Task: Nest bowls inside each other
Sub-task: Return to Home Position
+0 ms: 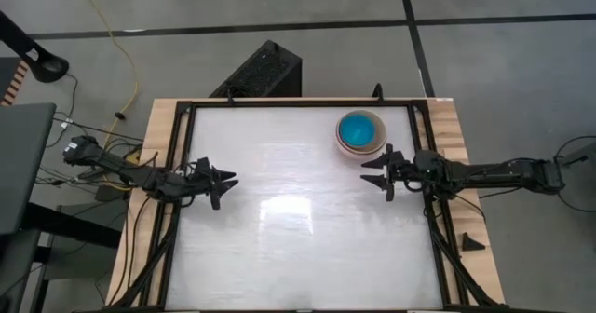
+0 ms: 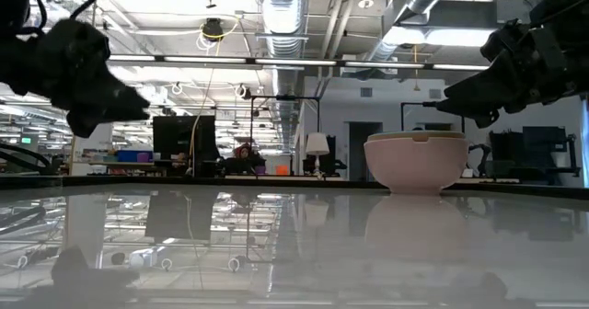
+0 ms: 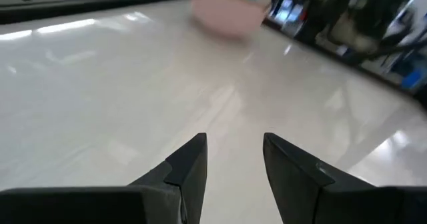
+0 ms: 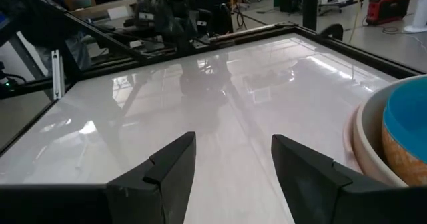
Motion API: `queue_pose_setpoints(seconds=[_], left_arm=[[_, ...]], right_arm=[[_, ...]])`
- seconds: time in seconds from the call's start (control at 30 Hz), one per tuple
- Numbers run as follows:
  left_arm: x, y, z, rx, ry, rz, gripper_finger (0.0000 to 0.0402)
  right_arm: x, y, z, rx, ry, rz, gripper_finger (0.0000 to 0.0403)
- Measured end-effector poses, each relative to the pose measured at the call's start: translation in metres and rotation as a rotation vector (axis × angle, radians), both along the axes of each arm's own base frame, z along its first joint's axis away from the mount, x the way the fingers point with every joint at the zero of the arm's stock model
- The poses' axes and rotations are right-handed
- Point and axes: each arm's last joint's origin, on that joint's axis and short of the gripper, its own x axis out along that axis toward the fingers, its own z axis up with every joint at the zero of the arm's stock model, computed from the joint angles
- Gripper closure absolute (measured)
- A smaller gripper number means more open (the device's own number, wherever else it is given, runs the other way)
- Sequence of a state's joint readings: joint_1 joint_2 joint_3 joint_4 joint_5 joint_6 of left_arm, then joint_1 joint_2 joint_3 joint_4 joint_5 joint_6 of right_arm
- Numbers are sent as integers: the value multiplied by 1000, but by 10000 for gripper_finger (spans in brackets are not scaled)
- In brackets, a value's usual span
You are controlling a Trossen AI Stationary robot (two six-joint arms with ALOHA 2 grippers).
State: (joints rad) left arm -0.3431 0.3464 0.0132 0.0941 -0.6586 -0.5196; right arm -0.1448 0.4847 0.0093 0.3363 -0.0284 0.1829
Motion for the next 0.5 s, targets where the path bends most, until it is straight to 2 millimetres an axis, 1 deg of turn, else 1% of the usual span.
queue_pose_setpoints(seconds=[0.03,0.5], left_arm=[[0,0,-2,9,20,1,266],[0,0,-2,10,27,-1,266]], right_arm=[[0,0,0,0,0,0,171],[0,0,-3,6,26,-1,171]])
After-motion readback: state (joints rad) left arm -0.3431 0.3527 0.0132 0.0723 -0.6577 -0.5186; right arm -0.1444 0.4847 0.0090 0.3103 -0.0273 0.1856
